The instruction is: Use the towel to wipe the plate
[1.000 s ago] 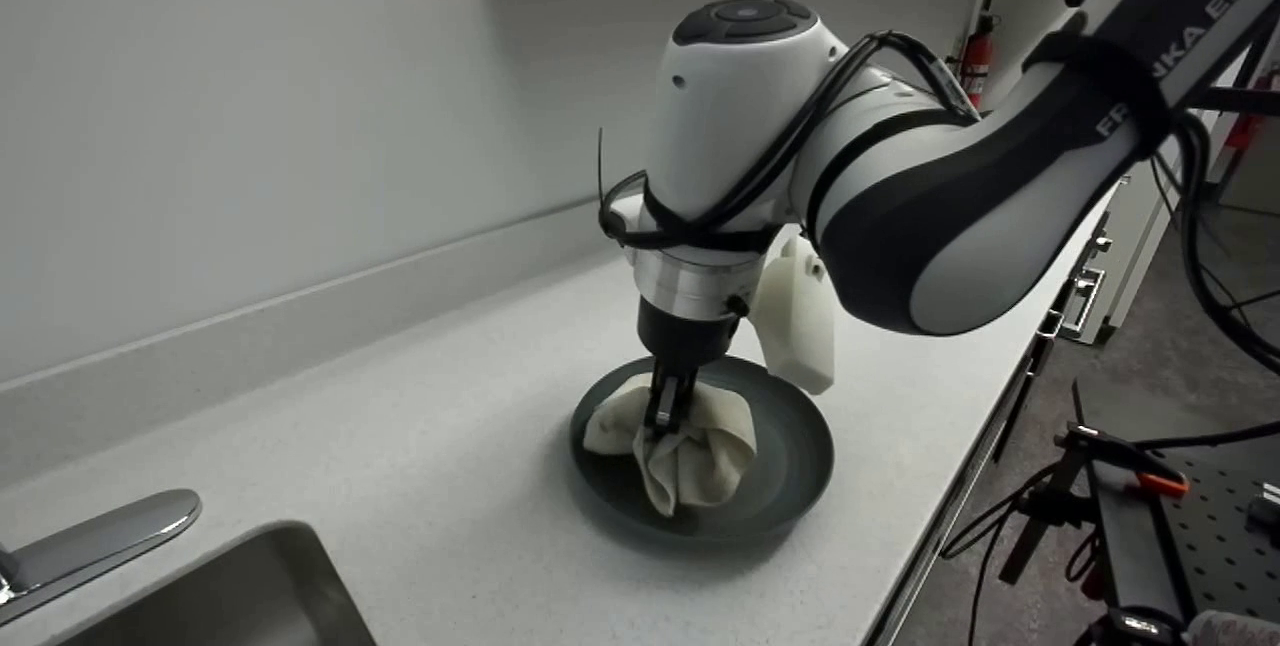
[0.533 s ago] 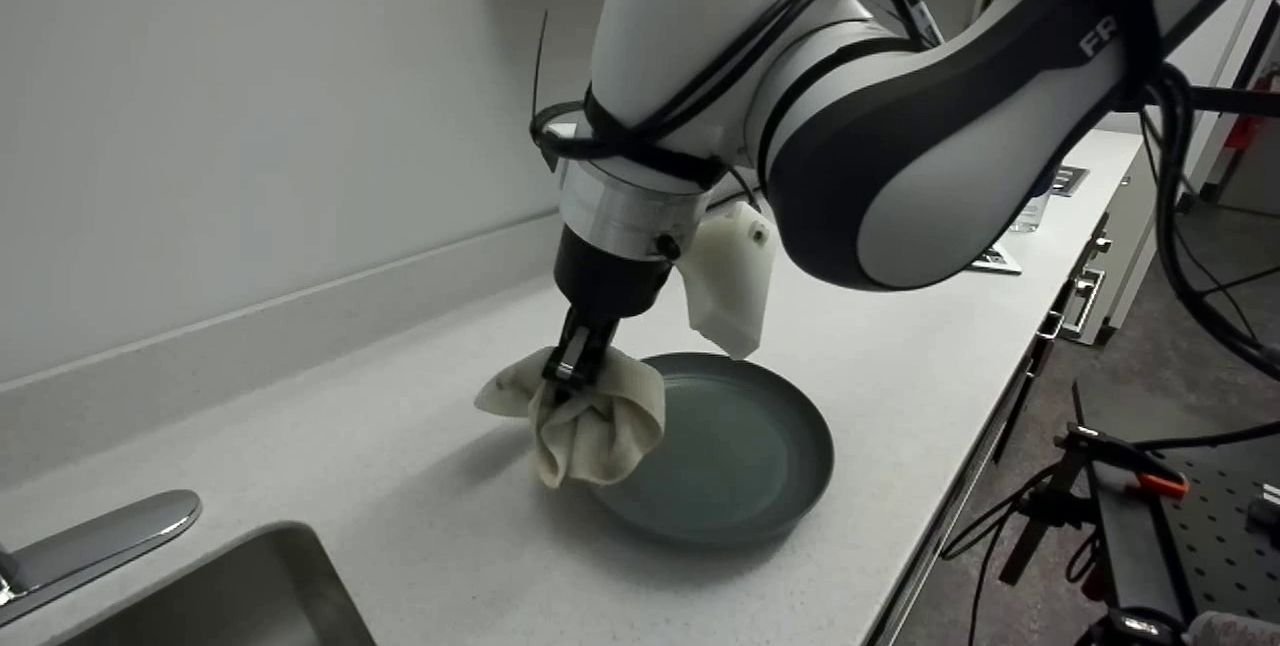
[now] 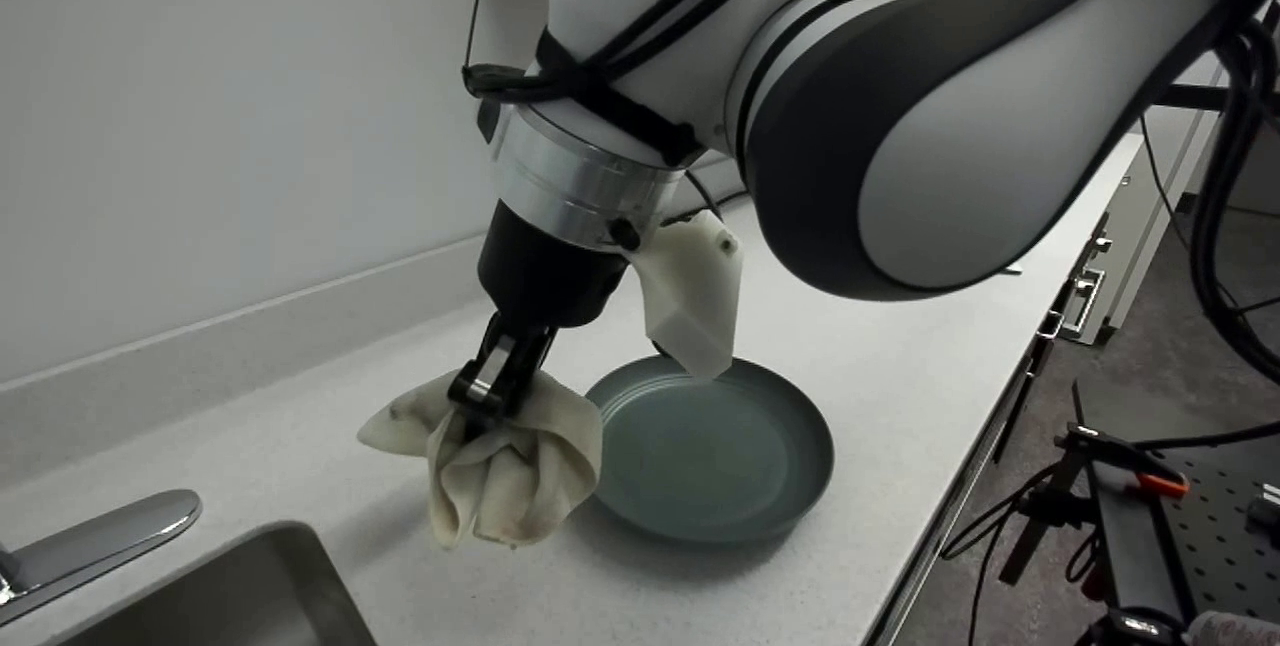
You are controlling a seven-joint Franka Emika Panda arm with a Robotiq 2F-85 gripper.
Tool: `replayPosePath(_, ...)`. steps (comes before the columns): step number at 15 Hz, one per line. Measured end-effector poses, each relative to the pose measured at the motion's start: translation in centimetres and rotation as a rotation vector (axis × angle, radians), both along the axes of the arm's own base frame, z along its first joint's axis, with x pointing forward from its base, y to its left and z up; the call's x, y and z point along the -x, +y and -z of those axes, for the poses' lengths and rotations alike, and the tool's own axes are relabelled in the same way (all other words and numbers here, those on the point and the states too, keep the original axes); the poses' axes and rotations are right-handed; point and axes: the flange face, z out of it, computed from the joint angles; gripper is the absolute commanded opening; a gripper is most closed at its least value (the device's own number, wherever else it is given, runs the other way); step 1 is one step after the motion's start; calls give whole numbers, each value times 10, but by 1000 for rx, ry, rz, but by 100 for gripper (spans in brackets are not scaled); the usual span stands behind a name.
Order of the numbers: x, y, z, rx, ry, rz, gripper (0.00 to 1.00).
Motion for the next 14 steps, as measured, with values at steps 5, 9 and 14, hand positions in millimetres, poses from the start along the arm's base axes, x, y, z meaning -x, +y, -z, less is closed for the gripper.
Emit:
replayPosePath(5, 6, -2, 13, -4, 36, -32, 74)
replayPosePath(9, 3, -15, 18, 1, 46, -36, 100)
replayPosePath(14, -1, -35, 14, -3, 53, -12, 100)
